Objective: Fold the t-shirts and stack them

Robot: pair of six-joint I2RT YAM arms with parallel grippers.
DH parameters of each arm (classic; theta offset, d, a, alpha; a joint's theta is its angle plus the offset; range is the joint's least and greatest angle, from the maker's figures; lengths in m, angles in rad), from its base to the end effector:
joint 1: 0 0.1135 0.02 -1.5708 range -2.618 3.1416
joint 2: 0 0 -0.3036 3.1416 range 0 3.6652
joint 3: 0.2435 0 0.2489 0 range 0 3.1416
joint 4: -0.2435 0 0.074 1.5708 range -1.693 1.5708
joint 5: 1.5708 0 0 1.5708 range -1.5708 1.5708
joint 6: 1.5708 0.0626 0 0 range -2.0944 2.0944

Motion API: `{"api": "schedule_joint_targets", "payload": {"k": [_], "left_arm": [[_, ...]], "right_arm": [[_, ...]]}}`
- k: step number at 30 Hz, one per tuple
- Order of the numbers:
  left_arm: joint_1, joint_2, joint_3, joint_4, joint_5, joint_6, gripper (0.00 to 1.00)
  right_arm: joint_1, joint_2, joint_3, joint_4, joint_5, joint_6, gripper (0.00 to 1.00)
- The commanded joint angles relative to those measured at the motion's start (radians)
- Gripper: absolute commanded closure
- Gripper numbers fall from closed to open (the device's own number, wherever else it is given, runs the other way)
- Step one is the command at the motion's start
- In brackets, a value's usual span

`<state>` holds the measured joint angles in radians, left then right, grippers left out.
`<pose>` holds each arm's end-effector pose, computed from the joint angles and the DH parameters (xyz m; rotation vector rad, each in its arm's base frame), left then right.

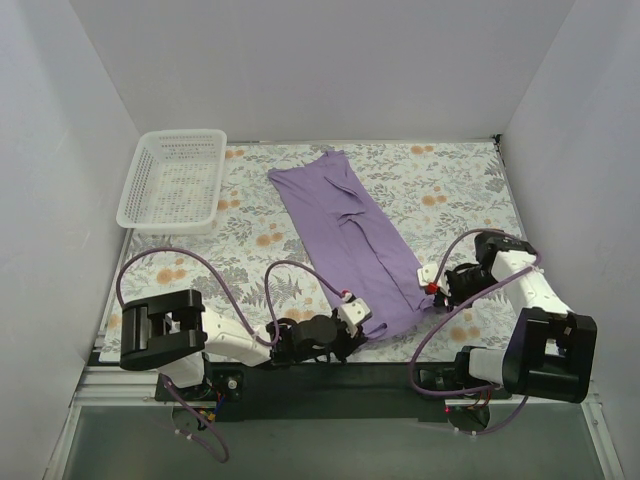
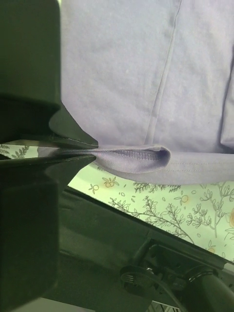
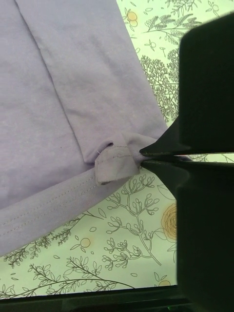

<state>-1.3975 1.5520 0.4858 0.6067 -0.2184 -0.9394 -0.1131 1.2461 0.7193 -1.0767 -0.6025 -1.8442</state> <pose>0.0659 -0.2978 0.1747 0.3621 2.2283 -1.1901 0.1610 0.0174 0.2062 -1.9839 1.7064 0.4893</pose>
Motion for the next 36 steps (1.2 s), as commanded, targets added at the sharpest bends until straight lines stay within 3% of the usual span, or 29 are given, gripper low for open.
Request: {"api": "schedule_joint_targets", "payload": {"k": [1, 16, 28, 36], "left_arm": [[0.034, -0.050, -0.006, 0.022, 0.047, 0.005, 1.00], [0.316, -0.122, 0.014, -0.028, 0.217, 0.091, 1.00], [0.641, -0.024, 0.172, -0.136, 0.430, 0.183, 1.00], [0.775, 0.051, 0.240, -0.177, 0.487, 0.197, 1.00]], "right_arm": [[0.044, 0.019, 0.074, -0.017, -0.040, 0.043, 0.99], [0.305, 0.274, 0.422, 0.103, 0.035, 0.313, 0.99], [0.415, 0.598, 0.811, 0.193, 0.075, 0.514, 0.99], [0.423, 0.769, 1.008, 0.228, 0.079, 0.652, 0.99]]}}
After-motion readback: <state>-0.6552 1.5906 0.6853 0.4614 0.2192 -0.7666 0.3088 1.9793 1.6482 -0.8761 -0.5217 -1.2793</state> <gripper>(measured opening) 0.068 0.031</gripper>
